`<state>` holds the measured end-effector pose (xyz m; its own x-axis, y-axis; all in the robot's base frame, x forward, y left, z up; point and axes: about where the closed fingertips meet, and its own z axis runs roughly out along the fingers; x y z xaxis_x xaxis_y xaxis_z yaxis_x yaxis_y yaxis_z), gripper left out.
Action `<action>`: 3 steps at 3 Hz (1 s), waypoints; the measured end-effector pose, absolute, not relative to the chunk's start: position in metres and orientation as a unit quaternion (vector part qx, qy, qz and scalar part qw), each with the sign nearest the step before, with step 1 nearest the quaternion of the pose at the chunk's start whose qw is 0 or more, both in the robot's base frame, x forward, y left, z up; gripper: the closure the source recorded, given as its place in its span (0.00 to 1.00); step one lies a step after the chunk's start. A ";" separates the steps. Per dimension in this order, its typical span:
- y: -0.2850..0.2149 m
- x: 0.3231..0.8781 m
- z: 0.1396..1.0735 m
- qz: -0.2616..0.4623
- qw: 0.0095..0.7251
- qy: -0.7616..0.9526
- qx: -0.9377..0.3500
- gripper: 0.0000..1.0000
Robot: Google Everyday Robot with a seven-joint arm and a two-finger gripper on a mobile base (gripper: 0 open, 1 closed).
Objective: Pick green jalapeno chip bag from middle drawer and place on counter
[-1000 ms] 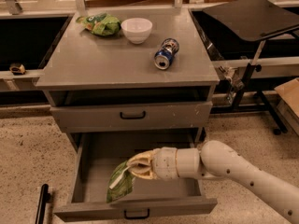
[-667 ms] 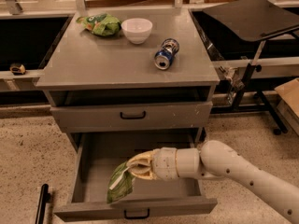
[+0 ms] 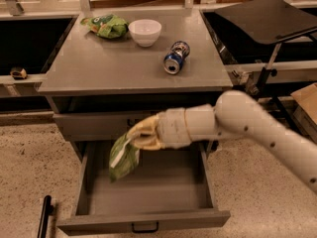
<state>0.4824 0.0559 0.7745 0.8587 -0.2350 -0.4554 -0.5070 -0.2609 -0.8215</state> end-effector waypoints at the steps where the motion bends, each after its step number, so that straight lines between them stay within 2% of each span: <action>1: 0.074 0.498 0.866 0.088 0.533 0.191 -0.819 1.00; 3: 0.121 0.554 0.992 0.036 0.496 0.184 -0.848 1.00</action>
Offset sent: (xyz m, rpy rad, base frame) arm 0.0933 0.0802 0.3028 -0.2336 -0.2667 0.0380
